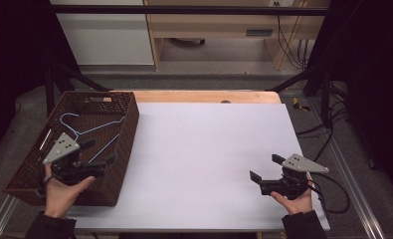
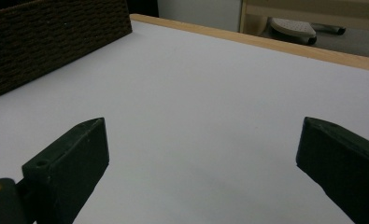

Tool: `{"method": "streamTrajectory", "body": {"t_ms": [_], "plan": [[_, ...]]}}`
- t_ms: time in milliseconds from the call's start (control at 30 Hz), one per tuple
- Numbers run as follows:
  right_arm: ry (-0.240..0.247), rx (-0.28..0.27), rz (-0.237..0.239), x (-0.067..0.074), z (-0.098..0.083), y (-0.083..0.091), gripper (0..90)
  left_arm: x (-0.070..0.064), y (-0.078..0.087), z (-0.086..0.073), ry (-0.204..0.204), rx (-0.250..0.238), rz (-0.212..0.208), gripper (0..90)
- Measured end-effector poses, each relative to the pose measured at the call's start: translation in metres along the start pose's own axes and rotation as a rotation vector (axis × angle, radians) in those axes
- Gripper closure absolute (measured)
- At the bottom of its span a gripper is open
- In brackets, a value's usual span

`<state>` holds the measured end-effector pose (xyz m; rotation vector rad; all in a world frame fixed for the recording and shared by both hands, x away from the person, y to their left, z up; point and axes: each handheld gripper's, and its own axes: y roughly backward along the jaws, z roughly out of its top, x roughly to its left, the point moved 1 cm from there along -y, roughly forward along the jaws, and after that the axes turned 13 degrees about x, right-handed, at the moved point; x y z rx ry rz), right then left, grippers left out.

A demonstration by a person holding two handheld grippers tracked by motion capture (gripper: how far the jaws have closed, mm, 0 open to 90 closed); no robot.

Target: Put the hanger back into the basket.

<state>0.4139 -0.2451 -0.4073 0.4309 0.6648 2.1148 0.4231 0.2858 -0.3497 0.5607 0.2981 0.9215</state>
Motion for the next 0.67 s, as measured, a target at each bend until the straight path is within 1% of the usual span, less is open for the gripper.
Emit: {"method": "streamTrajectory", "body": {"t_ms": [33, 67, 200, 267, 367, 433, 567, 667], "plan": [[0.001, -0.001, 0.000, 0.000, 0.000, 0.000, 2.8, 0.000, 0.000, 0.000, 0.000, 0.000, 0.000, 11.9], [-0.001, -0.002, -0.001, 0.000, 0.000, 0.000, 2.8, -0.008, -0.005, -0.002, -0.016, 0.001, -0.013, 11.3], [0.003, -0.006, 0.000, 0.000, 0.000, 0.000, 2.7, -0.022, -0.015, -0.009, -0.030, 0.008, -0.046, 11.7], [0.004, -0.007, 0.001, 0.000, 0.000, 0.000, 2.7, -0.029, -0.020, -0.012, -0.039, 0.028, -0.065, 11.8], [0.003, -0.005, 0.003, 0.000, -0.001, 0.000, 2.6, -0.037, -0.026, -0.018, -0.056, 0.039, -0.077, 11.9], [0.002, -0.006, 0.005, 0.000, -0.001, 0.000, 2.6, -0.039, -0.030, -0.023, -0.069, 0.046, -0.072, 11.7], [0.000, -0.009, 0.006, 0.000, -0.001, 0.001, 2.6, -0.040, -0.037, -0.030, -0.065, 0.061, -0.077, 11.6], [-0.001, -0.010, 0.006, 0.000, -0.001, 0.001, 2.6, -0.040, -0.039, -0.031, -0.061, 0.062, -0.078, 11.6]]}}
